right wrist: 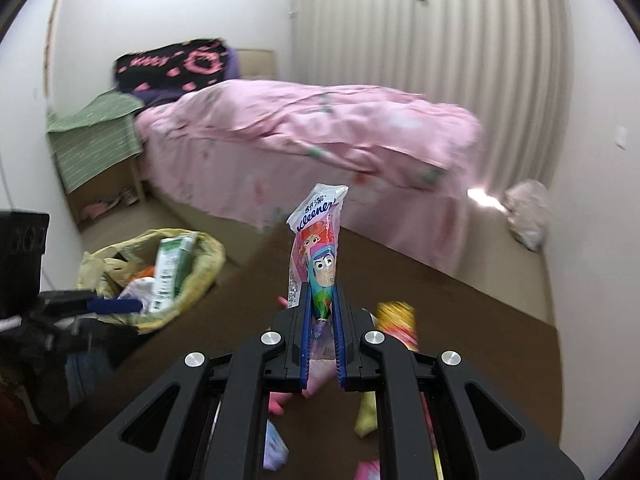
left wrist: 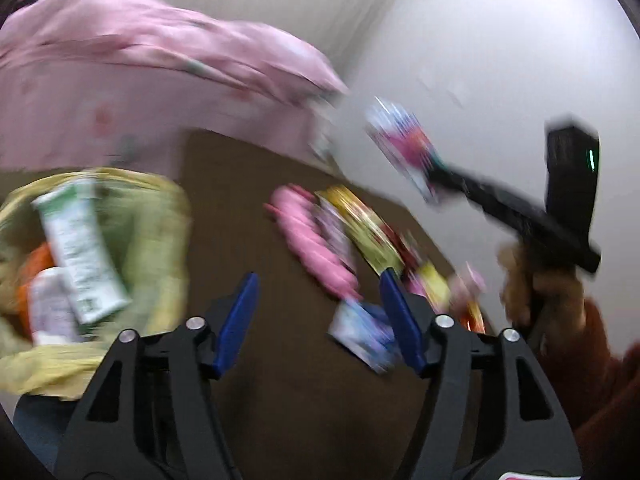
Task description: Collect trash
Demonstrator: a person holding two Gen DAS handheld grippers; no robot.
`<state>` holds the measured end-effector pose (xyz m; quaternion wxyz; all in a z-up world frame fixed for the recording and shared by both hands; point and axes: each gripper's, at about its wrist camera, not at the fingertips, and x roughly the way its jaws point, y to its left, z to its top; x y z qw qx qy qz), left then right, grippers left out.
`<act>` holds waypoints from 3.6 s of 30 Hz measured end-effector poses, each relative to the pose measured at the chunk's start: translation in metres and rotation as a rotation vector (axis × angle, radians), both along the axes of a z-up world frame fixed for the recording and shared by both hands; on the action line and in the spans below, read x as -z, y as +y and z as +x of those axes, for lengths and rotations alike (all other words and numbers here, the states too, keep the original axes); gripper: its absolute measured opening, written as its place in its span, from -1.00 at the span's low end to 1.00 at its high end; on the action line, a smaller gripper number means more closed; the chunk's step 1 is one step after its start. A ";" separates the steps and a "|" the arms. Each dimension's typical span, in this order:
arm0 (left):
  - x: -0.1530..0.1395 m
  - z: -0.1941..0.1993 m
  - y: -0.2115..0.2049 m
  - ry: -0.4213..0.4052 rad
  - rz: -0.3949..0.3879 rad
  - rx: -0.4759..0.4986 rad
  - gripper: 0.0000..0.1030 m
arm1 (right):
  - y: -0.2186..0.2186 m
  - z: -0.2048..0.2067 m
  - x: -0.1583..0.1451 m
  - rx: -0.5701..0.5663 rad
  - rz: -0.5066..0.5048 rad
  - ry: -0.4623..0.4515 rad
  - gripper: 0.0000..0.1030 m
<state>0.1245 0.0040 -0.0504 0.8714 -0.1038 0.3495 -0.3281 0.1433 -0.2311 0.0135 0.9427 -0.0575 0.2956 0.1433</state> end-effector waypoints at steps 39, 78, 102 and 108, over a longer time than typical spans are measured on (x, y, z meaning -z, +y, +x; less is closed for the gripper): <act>-0.001 -0.028 -0.099 -0.013 0.312 0.000 -0.91 | -0.108 -0.124 0.037 0.215 0.128 0.001 -0.80; -0.028 -0.046 -0.042 -0.131 0.341 -0.144 -0.88 | -0.044 -0.110 0.023 0.027 0.132 -0.004 -0.80; 0.061 0.037 0.145 0.159 0.259 -0.782 -0.88 | 0.202 0.093 0.074 -0.423 0.086 0.317 -0.80; 0.068 0.035 0.149 0.186 0.243 -0.778 -0.88 | 0.228 0.111 0.109 -0.436 0.043 0.426 -0.80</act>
